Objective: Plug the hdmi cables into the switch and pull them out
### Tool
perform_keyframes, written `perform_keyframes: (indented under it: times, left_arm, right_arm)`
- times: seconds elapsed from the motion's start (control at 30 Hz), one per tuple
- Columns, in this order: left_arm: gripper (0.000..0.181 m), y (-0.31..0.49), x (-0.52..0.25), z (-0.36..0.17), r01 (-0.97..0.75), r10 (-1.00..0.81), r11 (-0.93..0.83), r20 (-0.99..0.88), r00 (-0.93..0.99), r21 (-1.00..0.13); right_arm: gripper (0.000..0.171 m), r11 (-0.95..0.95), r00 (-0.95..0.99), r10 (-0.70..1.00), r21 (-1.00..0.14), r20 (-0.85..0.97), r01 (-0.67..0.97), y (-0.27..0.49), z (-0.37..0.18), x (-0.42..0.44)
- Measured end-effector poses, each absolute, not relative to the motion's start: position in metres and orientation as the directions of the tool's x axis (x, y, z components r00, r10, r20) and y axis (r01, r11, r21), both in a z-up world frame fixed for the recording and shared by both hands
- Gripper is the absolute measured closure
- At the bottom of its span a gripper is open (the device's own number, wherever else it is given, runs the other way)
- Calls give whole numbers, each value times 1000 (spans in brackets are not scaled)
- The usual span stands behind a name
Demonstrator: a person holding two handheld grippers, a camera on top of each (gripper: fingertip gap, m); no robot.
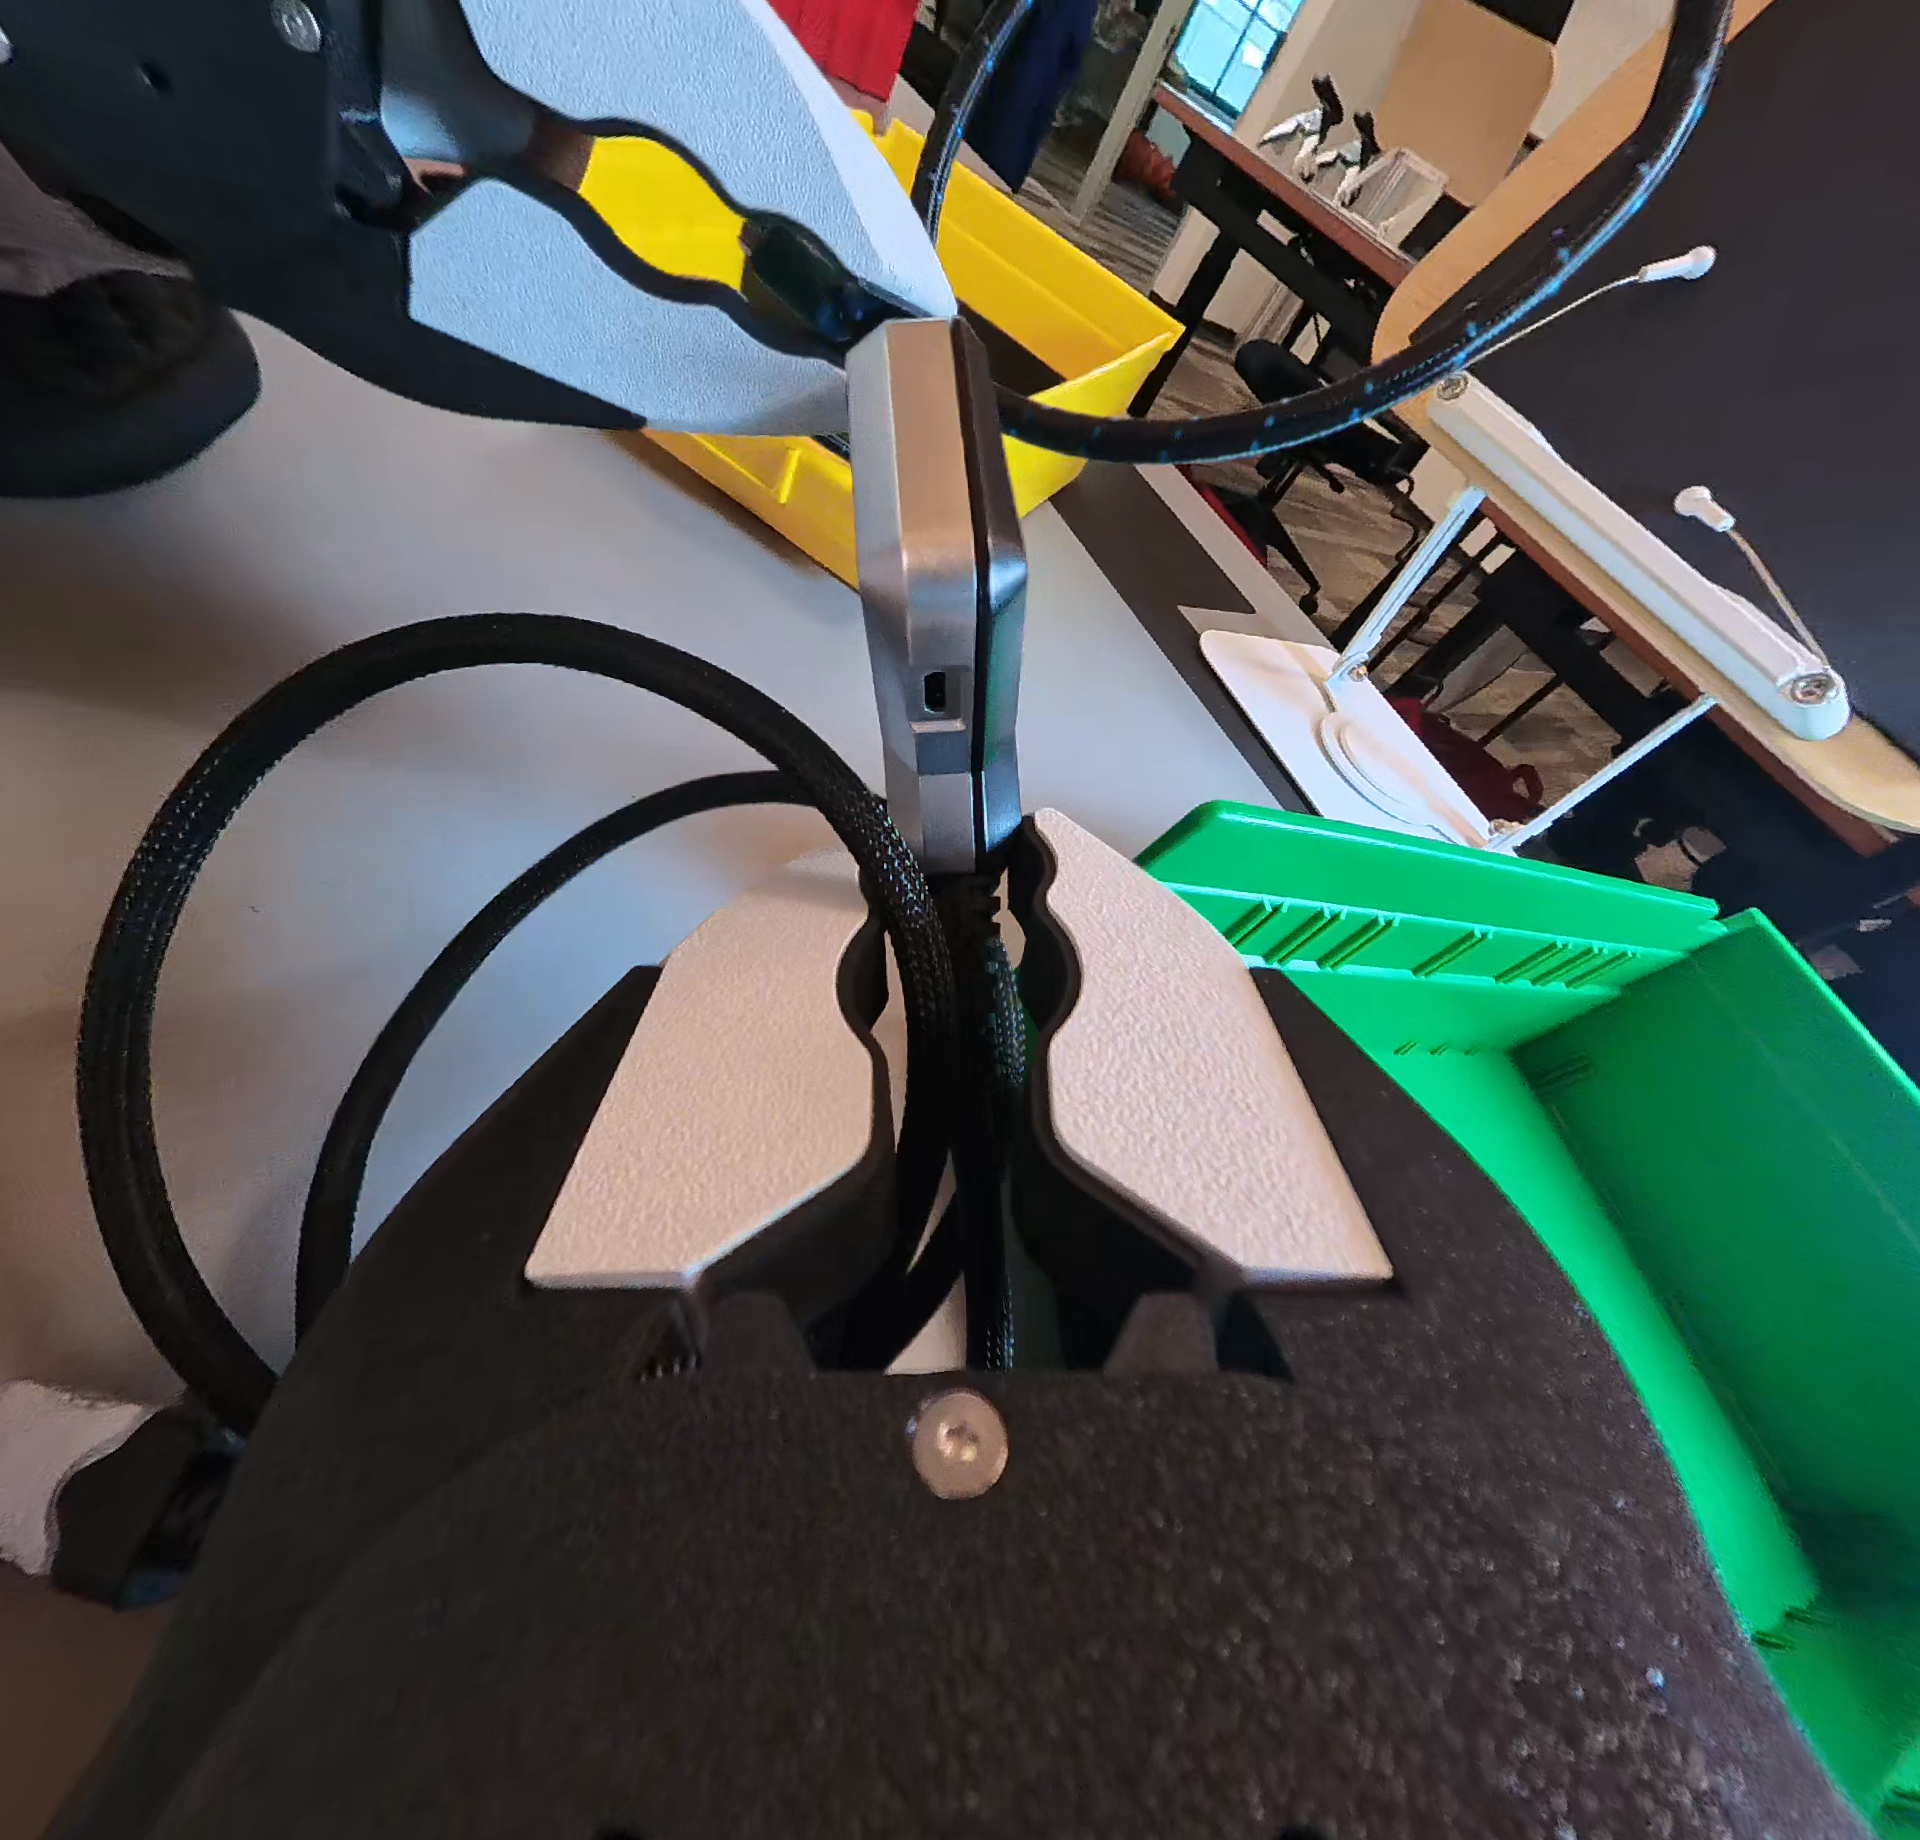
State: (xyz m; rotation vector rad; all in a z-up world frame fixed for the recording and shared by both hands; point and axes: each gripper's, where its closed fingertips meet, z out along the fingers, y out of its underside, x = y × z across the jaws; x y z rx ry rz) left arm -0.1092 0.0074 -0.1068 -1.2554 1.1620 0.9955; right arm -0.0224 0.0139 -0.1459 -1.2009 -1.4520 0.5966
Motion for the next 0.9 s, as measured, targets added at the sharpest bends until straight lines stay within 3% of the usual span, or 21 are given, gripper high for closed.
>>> perform_keyframes:
  times: [0.27, 0.5, 0.63, 0.77, 0.9]
  left_arm:
    - [168, 3, -104, -107, -992, -25, 100, -997, 73, -75]
    - [168, -4, -101, -103, -936, -128, 212, -958, 258, -281]
    - [169, -6, -97, -107, -942, -126, 224, -966, 224, -248]
    - [170, -11, -90, -103, -904, -149, 284, -946, 287, -319]
    - [170, -11, -92, -112, -920, -172, 280, -957, 234, -275]
  right_arm:
    - [150, 319, 136, 916, -892, 377, 320, 16, -144, -20]
    - [150, 345, 95, 921, -904, 378, 252, 8, -137, -19]
    - [150, 361, 76, 919, -903, 387, 234, 4, -136, -19]
    - [150, 357, 55, 926, -913, 374, 197, 0, -132, -18]
    - [150, 365, 43, 922, -900, 386, 240, 0, -138, -18]
